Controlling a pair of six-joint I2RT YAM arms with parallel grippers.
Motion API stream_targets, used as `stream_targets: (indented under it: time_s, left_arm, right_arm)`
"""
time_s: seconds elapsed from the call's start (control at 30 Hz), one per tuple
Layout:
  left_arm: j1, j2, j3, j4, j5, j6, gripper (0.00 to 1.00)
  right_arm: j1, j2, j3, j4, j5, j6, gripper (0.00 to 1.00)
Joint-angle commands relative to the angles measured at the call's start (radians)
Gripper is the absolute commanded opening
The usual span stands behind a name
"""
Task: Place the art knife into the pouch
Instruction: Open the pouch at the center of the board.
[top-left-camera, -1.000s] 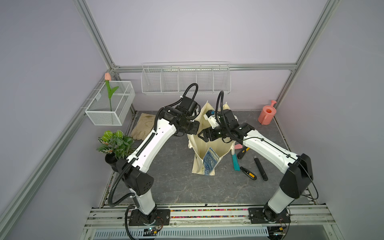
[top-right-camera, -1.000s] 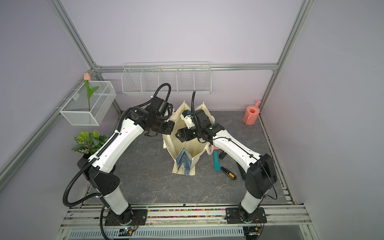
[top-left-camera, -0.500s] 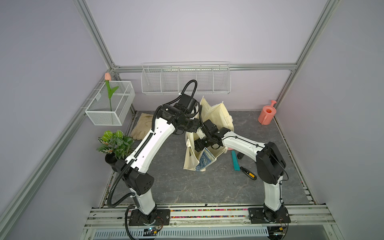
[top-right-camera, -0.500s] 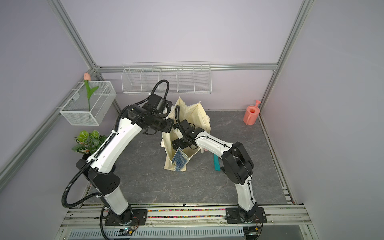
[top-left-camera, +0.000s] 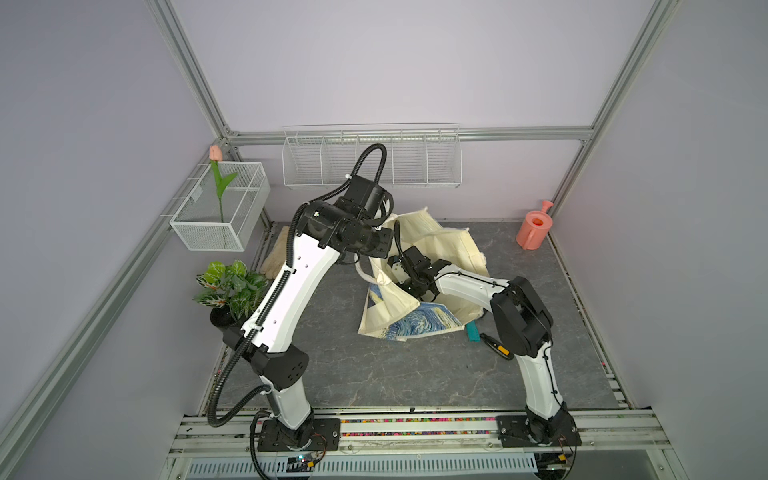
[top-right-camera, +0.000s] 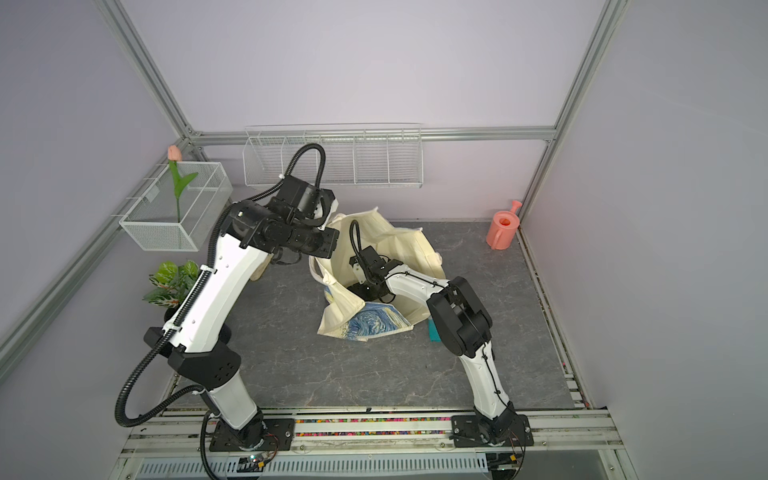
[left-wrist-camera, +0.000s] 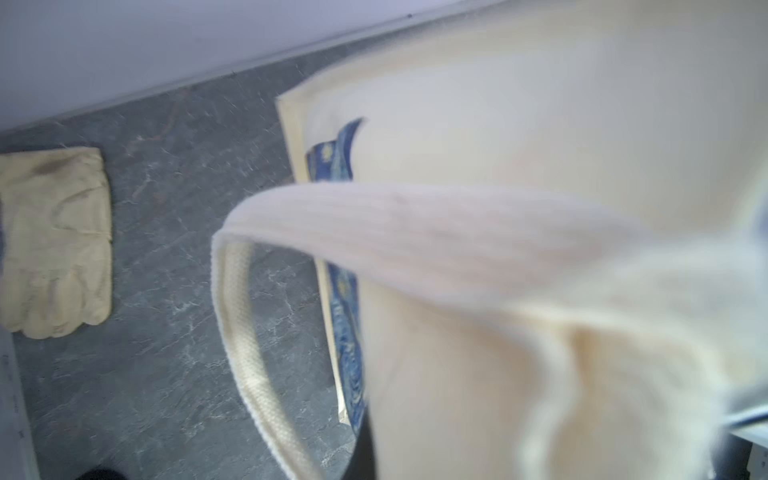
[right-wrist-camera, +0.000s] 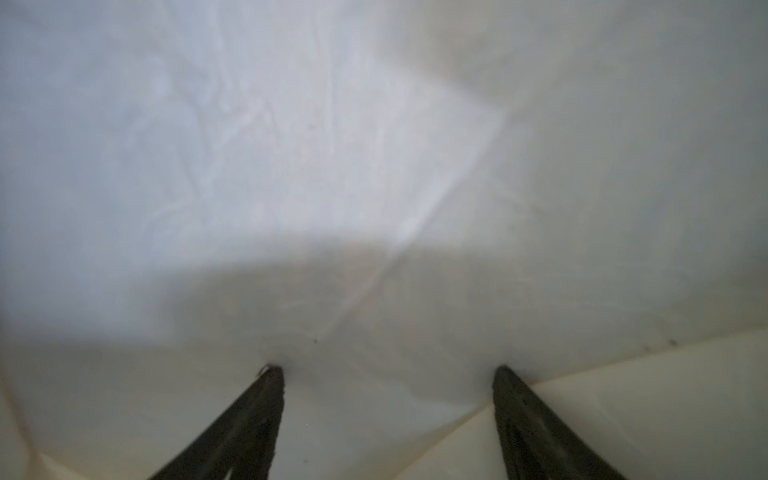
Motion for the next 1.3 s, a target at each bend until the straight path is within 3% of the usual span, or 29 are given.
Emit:
stream_targets:
  time_s: [0.0, 0.13, 0.27, 0.33, 0.53, 0.83, 1.03, 1.13, 1.27]
  left_arm:
    - [0.043, -0.055, 0.156, -0.022, -0.047, 0.016, 0.0]
    - [0.118, -0.062, 0.24, -0.031, -0.02, 0.012, 0.0]
    - [0.13, -0.057, 0.249, -0.018, 0.01, 0.004, 0.0]
    - [0.119, -0.04, 0.224, -0.012, 0.035, 0.008, 0.0]
    - [0.025, 0.015, 0.116, 0.053, -0.027, 0.026, 0.0]
    - [0.022, 0.122, 0.34, -0.002, -0.097, 0.053, 0.0]
    - [0.016, 0.123, 0.153, 0.055, -0.127, 0.057, 0.0]
    - [0.015, 0.109, 0.031, 0.144, -0.13, 0.041, 0.0]
    - [0.014, 0.132, -0.004, 0.204, -0.118, 0.031, 0.0]
  right_arm:
    - [-0.041, -0.001, -0.075, -0.044, 0.009, 0.017, 0.82]
    - [-0.057, -0.006, -0.123, -0.02, 0.0, 0.018, 0.82]
    - [-0.059, 0.005, -0.143, 0.005, -0.031, 0.034, 0.82]
    - [-0.05, 0.009, -0.137, 0.017, -0.055, 0.046, 0.82]
    - [0.015, 0.007, -0.079, 0.098, -0.129, 0.096, 0.82]
    - [0.036, 0.176, 0.032, 0.297, -0.273, 0.276, 0.83]
    - [0.049, 0.17, 0.082, 0.293, -0.284, 0.279, 0.83]
    - [0.058, 0.084, 0.075, 0.244, -0.266, 0.238, 0.84]
    - [0.067, -0.07, -0.009, 0.218, -0.24, 0.202, 0.84]
